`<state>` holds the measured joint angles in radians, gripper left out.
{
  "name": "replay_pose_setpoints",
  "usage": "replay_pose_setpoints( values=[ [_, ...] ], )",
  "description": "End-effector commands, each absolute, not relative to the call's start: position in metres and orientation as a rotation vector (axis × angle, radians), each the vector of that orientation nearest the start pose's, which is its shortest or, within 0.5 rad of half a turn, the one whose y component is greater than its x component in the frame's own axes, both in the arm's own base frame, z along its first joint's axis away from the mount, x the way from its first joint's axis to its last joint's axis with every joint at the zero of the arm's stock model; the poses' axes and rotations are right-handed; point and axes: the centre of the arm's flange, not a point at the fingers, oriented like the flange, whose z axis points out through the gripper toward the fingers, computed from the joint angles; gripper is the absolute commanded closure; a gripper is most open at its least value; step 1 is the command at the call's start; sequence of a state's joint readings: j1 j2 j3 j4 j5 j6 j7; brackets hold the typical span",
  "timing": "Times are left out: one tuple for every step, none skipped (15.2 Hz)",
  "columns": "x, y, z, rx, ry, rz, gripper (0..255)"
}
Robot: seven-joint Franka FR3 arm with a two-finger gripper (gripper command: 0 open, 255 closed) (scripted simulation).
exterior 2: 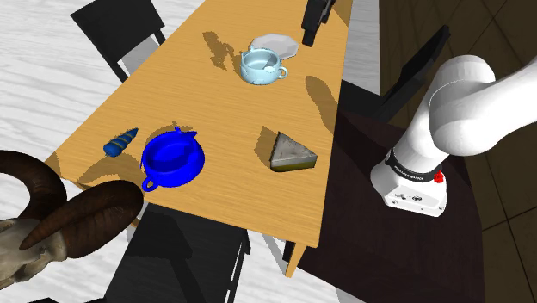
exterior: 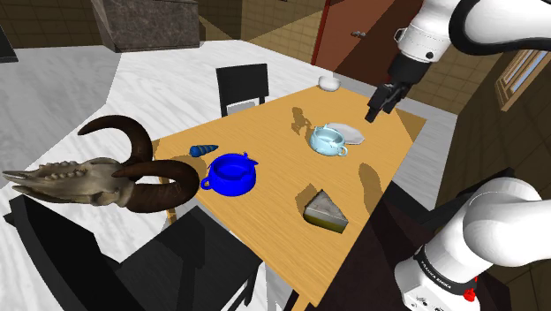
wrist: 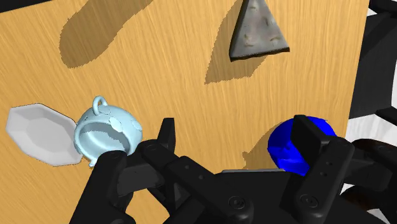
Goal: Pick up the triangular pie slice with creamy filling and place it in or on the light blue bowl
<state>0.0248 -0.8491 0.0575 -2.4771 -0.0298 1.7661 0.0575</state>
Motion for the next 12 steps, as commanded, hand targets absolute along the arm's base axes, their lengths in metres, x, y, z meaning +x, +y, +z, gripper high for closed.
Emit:
replay_pose_setpoints(
  values=[
    [0.305, 0.032, 0.541, -3.195, -0.027, -0.204, 0],
    [0.306, 0.034, 0.528, -3.193, -0.028, -0.196, 0],
    [0.306, 0.036, 0.515, -3.190, -0.030, -0.188, 0],
    [0.307, 0.039, 0.502, -3.188, -0.031, -0.180, 0],
    [0.307, 0.041, 0.489, -3.186, -0.033, -0.172, 0],
    [0.307, 0.043, 0.477, -3.184, -0.034, -0.164, 0],
    [0.307, 0.046, 0.464, -3.181, -0.036, -0.156, 0],
    [0.307, 0.048, 0.451, -3.179, -0.037, -0.148, 0],
    [0.307, 0.051, 0.438, -3.177, -0.039, -0.140, 0],
    [0.307, 0.053, 0.426, -3.174, -0.040, -0.132, 0],
    [0.307, 0.056, 0.413, -3.172, -0.042, -0.124, 0],
    [0.307, 0.059, 0.400, -3.170, -0.043, -0.116, 0]
  ],
)
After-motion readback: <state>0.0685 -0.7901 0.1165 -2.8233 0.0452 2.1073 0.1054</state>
